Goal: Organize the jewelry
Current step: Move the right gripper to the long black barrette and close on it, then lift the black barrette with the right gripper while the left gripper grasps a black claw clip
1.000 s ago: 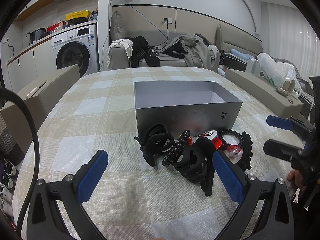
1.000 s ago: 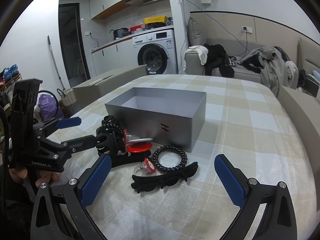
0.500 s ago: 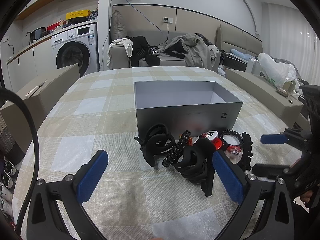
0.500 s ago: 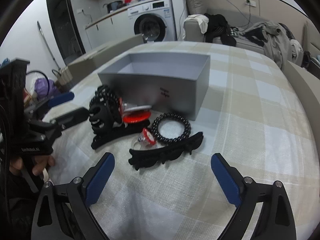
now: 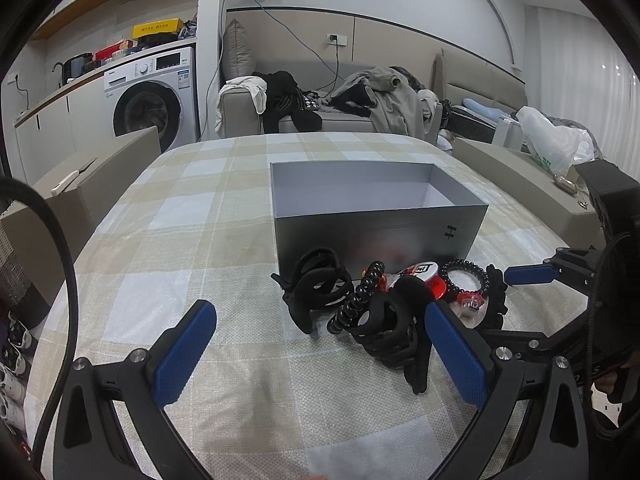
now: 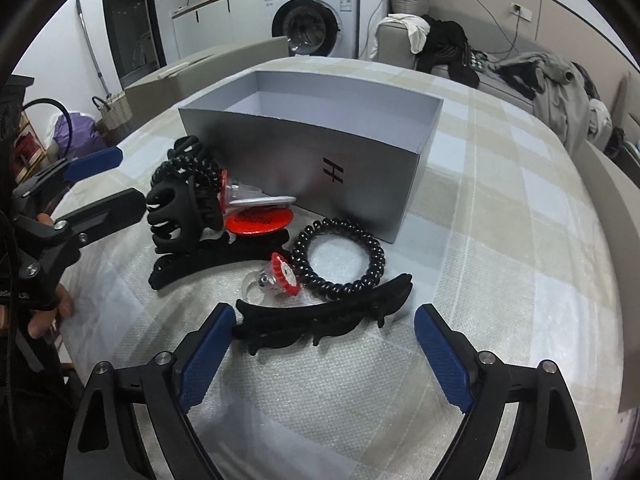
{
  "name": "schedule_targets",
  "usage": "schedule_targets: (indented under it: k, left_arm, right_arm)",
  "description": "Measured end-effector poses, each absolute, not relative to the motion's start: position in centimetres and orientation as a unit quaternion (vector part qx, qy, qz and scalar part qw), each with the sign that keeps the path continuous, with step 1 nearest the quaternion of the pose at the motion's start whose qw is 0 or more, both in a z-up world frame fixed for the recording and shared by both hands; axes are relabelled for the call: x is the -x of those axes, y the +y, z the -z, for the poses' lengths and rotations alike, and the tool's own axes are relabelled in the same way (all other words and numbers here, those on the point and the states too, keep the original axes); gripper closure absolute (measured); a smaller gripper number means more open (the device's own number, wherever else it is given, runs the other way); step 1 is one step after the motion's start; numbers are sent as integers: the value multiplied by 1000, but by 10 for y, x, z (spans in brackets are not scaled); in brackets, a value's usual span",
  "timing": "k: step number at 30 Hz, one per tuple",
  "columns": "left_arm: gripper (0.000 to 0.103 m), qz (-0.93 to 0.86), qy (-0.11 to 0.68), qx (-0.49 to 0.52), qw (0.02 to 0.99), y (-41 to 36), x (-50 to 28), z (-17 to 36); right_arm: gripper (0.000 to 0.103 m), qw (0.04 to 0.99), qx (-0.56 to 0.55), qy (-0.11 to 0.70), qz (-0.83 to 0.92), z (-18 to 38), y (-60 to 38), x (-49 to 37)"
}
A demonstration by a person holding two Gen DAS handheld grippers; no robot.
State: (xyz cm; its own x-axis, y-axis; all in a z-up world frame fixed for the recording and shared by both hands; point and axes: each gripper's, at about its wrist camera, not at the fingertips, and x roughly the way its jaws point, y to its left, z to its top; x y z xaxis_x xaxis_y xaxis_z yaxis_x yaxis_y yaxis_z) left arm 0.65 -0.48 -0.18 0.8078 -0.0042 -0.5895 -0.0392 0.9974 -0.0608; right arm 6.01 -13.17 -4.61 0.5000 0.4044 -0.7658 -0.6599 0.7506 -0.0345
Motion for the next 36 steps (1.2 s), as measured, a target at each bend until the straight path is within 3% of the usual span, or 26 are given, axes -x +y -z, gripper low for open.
schedule_targets:
  k: [2,5,24,25,29,31,36]
  left_arm:
    - [1,-8,309,33,950,-4,-7,1]
    - [1,-7,309,31,950,-5,-6,1]
    - [2,31,318,61,946,-6,-6,-4]
    - [5,41,320,65,944,-7,-6,-3]
    - [37,64,328,58,941,-15,-7,-4]
    - [45,84,327,53,940,-20,-5,-4]
    - [51,110,325,28,939,-34,-2,-5]
  right_arm:
    - [17,851,166,386,-316,46,-131,-59]
    - [31,851,168,377,-325,44,-132,-54]
    - [31,877,33,321,-356,22,-182,-36]
    - [31,877,32,320,-358,21,-183,-35]
    - [31,875,28,319,-362,21,-184,-35]
    - [31,875,29,318,-364,21,-184,-35]
    - [31,875,27,315,-366,21,-184,-34]
